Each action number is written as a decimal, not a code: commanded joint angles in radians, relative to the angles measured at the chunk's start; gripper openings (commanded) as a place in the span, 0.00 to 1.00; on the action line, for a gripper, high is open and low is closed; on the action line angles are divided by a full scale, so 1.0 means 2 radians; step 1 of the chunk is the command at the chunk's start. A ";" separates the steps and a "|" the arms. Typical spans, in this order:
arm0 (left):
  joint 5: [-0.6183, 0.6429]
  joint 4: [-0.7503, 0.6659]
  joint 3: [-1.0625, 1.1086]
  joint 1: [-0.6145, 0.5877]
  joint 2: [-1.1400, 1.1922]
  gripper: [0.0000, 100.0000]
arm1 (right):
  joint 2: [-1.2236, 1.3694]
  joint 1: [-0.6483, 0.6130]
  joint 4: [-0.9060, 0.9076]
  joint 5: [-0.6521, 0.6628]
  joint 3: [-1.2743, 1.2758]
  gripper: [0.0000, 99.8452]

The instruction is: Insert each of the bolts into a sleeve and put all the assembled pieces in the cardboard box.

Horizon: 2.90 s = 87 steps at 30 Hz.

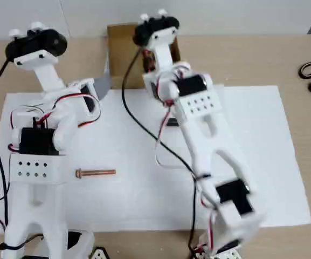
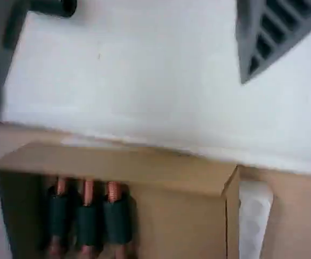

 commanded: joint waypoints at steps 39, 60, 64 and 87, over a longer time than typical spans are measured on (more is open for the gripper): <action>-0.020 -0.131 0.129 0.002 -0.001 0.26 | 0.531 -0.003 -0.204 0.028 -0.537 0.01; -0.019 -0.130 0.129 0.002 -0.004 0.26 | 0.523 -0.009 -0.095 0.028 -0.641 0.19; -0.019 -0.130 0.126 0.002 -0.004 0.26 | 0.521 -0.008 -0.024 0.028 -0.690 0.19; 0.020 -0.130 0.115 0.000 -0.004 0.26 | 0.356 0.000 0.377 0.028 -0.687 0.19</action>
